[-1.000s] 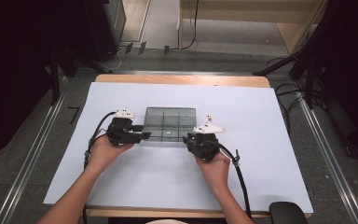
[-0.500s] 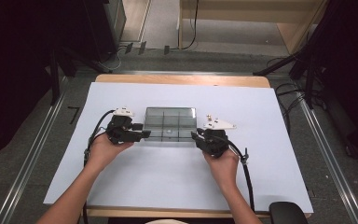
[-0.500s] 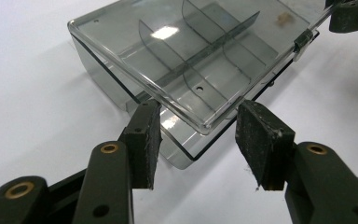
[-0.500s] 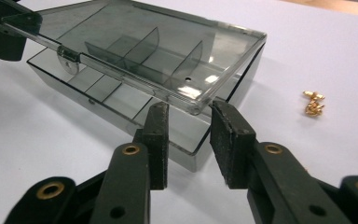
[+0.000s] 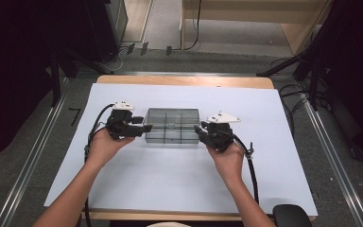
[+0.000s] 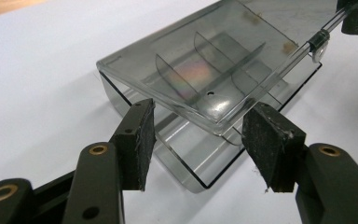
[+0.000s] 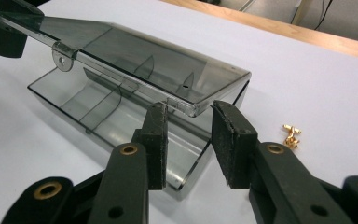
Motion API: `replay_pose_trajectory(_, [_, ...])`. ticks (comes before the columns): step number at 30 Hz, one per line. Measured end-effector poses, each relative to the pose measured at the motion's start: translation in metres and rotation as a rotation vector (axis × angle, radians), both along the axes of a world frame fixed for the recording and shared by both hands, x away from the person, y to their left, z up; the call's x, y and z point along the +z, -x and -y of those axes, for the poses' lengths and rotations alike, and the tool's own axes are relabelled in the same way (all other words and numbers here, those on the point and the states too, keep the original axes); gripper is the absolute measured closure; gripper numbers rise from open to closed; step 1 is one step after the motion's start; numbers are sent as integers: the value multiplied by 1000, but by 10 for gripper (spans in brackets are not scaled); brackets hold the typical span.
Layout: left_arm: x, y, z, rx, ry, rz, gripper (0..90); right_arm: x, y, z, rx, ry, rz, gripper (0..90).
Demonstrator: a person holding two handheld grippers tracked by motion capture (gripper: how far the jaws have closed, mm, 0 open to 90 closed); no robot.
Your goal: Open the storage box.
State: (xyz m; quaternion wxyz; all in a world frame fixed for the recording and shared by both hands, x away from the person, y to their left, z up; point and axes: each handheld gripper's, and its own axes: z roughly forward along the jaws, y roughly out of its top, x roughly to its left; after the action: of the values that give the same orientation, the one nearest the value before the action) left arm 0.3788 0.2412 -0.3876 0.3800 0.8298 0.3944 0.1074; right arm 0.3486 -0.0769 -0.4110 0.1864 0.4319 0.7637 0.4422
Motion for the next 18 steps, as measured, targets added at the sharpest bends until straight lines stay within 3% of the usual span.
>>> replay_pose_trajectory(9, [10, -11, 1, 18, 11, 15, 447, 8, -15, 2, -10, -23, 7, 681])
replay_pose_trajectory(18, [16, -24, 5, 21, 8, 41, 473, 16, -32, -2, -4, -15, 18, 687])
